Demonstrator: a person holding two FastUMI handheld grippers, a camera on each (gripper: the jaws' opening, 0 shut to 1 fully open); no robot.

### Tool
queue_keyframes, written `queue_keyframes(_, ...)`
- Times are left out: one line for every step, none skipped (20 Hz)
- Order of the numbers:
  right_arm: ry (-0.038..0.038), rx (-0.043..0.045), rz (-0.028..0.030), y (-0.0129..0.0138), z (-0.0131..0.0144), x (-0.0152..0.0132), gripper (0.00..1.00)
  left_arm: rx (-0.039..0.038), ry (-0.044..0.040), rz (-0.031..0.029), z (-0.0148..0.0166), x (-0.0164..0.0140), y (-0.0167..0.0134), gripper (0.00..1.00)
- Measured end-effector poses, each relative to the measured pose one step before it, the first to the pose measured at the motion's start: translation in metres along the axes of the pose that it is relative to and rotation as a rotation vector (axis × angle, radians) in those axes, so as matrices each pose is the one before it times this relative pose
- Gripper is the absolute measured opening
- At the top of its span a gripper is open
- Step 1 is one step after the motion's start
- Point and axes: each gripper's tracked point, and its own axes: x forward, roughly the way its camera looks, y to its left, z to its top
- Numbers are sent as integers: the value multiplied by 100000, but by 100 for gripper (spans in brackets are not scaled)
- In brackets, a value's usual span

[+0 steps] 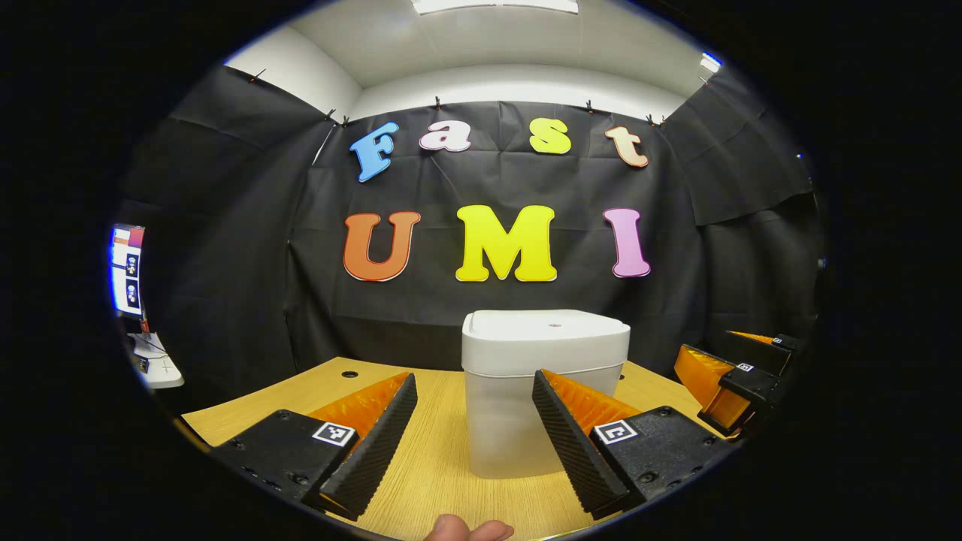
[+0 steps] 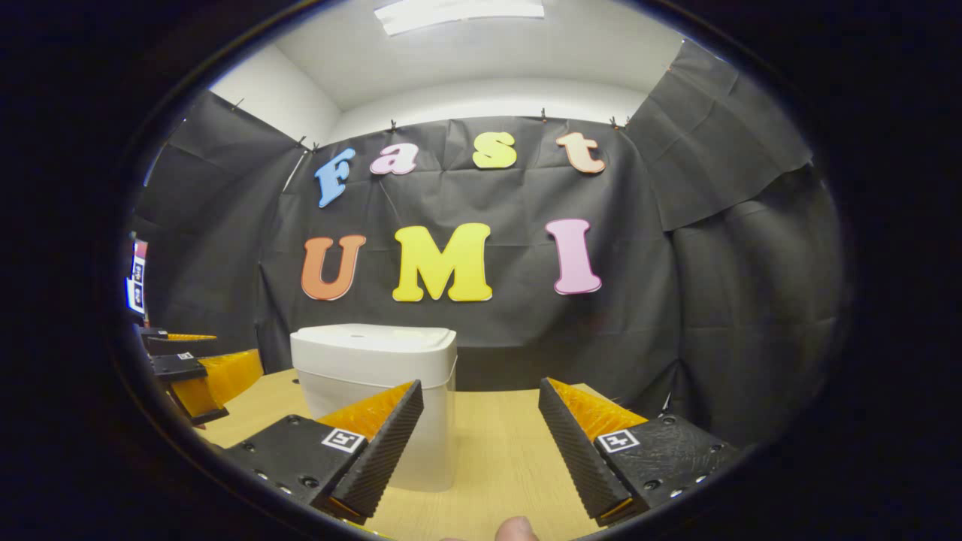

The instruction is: Press the lid of the desktop garbage bin to open it, pick up the crumpled paper on the desktop and throw it into the bin, then pick up the pop can on the desktop and drop it into the bin, and finally close the garbage bin lid.

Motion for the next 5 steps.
queue_keyframes(138, -8, 95, 54, -55, 4, 96, -42, 75, 20, -55, 35, 10, 99)
queue_keyframes(73, 99, 239, 39, 58, 40, 96, -99, 36, 109, 22, 15, 106, 99)
queue_keyframes(133, 21, 339, 161, -74, -33, 96, -66, 3, 94, 20, -78, 84, 99)
queue_keyframes(-12, -64, 133, 79, -94, -6, 96, -145, 60, 38, 54, -34, -94, 99)
queue_keyframes(108, -186, 317, 84, -4, -17, 96, -66, 24, -81, -84, 68, -20, 99)
